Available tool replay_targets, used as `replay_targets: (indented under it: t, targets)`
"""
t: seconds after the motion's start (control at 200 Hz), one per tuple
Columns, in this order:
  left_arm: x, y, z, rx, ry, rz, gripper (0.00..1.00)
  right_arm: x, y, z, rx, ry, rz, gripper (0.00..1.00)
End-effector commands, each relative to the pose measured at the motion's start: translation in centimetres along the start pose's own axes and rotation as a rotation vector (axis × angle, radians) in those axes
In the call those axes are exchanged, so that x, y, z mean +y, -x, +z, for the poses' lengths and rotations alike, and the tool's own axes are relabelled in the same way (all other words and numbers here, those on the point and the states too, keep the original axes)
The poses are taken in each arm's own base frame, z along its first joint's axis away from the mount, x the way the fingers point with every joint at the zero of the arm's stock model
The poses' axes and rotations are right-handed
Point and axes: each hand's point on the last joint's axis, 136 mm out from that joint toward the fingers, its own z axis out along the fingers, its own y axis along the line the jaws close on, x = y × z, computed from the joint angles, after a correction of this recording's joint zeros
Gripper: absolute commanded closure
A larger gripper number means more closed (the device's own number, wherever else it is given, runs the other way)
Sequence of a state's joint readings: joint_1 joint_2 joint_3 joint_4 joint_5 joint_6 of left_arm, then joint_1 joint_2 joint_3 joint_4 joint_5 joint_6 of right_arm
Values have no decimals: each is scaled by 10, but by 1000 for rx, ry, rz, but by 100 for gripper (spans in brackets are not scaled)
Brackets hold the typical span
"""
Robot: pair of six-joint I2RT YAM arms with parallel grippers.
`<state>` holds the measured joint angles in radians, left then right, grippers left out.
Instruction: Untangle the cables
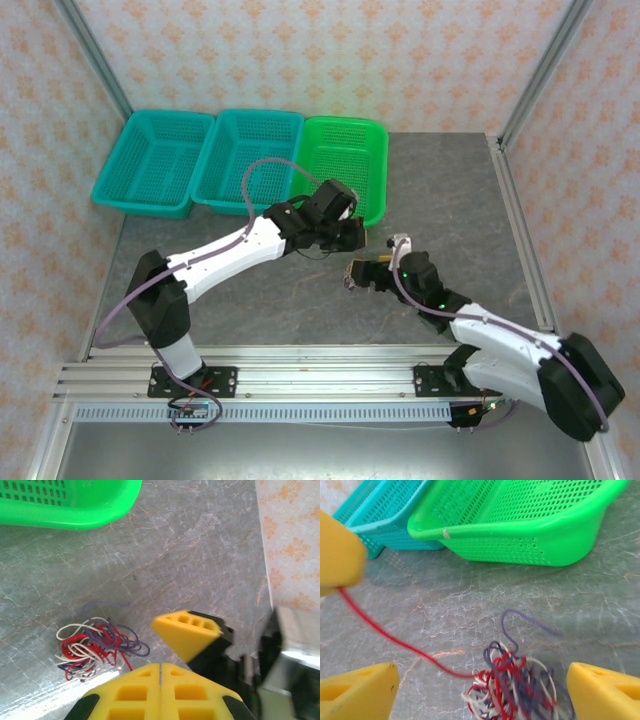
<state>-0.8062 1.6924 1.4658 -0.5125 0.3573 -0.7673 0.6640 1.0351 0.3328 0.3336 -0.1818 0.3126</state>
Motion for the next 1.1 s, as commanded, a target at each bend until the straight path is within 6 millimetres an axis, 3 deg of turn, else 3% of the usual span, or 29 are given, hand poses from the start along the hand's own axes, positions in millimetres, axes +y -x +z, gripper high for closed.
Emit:
replay_targets:
  t: [0.0, 0.05, 0.145, 0.22, 0.3, 0.385, 0.475, 0.561, 0.756, 0.851, 0.981, 1.096]
  targets:
    - [-41, 15, -44, -60, -125, -3, 100, -18, 35, 9, -154, -146, -1, 19]
    - [-50, 20, -56, -81, -155, -5, 100, -48, 37, 7, -207, -306, 66, 25]
    - [-66, 27, -83, -124, -207, -4, 100, -88, 32, 0, -260, -524, 166, 37]
    - [-73, 34, -109, -173, -231, 5, 100, -104, 21, -5, -241, -626, 215, 43]
    - [-74, 42, -140, -244, -246, 14, 100, -107, 6, 0, -182, -626, 224, 42]
    - [-67, 53, -174, -334, -251, 14, 100, -116, -7, -6, -164, -665, 256, 43]
    - [-48, 60, -205, -423, -215, 10, 100, -129, -13, -22, -198, -720, 301, 55]
    - [-23, 59, -216, -469, -150, 9, 100, -135, -12, -34, -218, -744, 308, 70]
    - [44, 34, -182, -406, 42, 32, 100, -123, 22, -57, -292, -690, 229, 100]
    - [78, 12, -153, -357, 110, 40, 100, -110, 39, -68, -324, -624, 187, 100]
    - [124, -23, -112, -321, 138, 21, 100, -77, 56, -70, -276, -464, 73, 100]
    - [150, -43, -90, -341, 117, 26, 96, -57, 62, -73, -180, -411, -27, 100]
